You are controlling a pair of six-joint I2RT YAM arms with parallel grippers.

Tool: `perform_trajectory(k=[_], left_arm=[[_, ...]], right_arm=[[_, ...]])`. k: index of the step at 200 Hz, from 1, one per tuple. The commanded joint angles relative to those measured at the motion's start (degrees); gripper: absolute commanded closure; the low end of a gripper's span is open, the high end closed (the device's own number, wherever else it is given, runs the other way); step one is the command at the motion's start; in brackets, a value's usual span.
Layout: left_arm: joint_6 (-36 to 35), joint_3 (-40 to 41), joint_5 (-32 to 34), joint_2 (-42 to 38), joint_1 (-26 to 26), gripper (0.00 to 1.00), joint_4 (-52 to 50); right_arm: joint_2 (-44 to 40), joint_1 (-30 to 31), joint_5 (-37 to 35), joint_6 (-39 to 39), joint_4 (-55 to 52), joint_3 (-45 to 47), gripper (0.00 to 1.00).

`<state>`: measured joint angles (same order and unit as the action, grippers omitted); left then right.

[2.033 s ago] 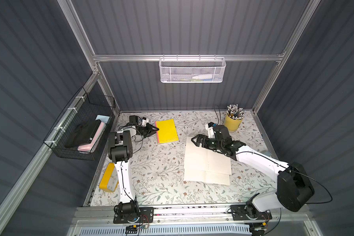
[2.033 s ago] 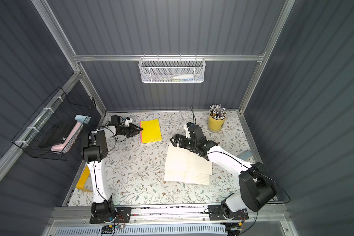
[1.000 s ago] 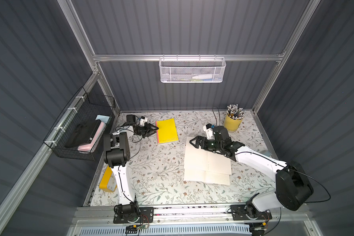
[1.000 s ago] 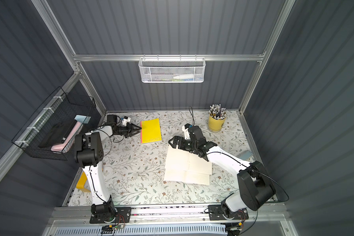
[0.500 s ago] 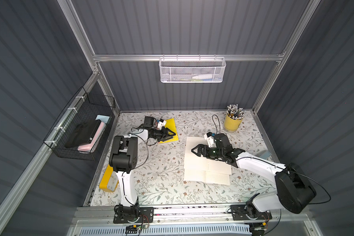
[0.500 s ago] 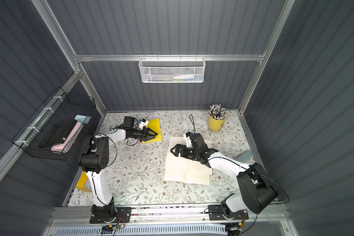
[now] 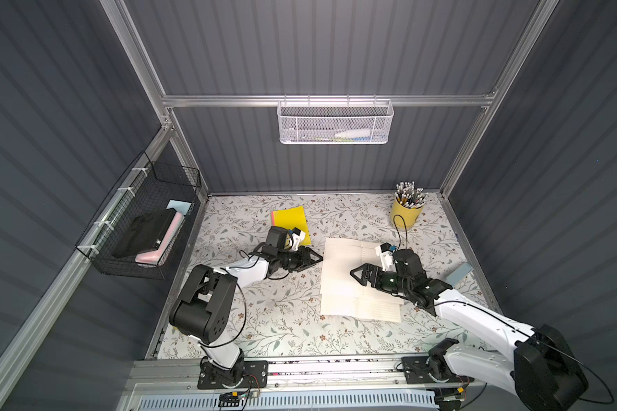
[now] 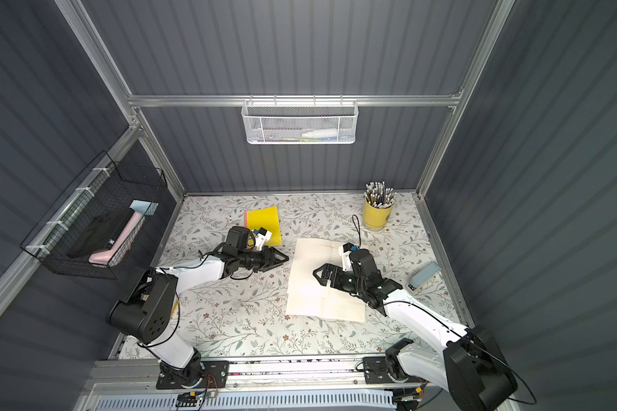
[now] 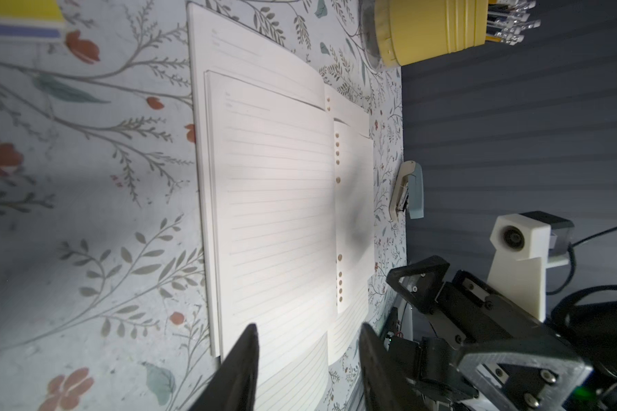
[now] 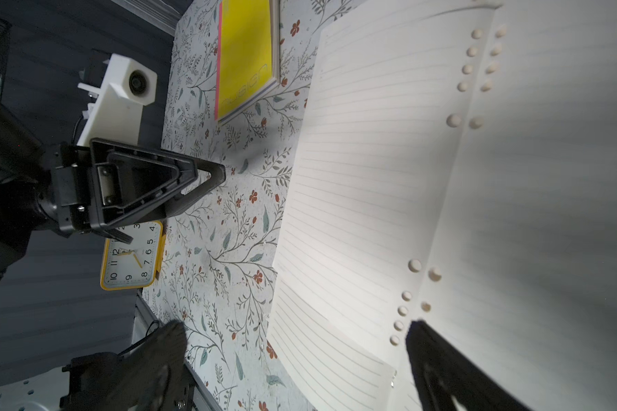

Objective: Close the notebook
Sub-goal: Close the notebook at the center of the board.

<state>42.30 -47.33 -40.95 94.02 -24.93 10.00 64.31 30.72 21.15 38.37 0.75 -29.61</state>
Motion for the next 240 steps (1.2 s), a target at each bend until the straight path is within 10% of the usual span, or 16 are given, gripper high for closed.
perform_trajectory(k=[1, 117, 240], left_arm=[[5.24, 4.29, 9.75, -5.01, -3.83, 0.55, 7.6], [25.22, 16.93, 48.21, -9.92, -31.04, 0.54, 21.41], [42.18, 21.46, 66.39, -8.3, -40.81, 0.55, 28.28]], right_arm=[[-1.26, -0.18, -1.08, 1.42, -4.85, 1.77, 0.01], [-12.94, -4.3, -9.22, 4.73, -9.1, 8.35, 0.01], [-7.37, -11.41, -7.0, -0.34, -8.12, 6.96, 0.04]])
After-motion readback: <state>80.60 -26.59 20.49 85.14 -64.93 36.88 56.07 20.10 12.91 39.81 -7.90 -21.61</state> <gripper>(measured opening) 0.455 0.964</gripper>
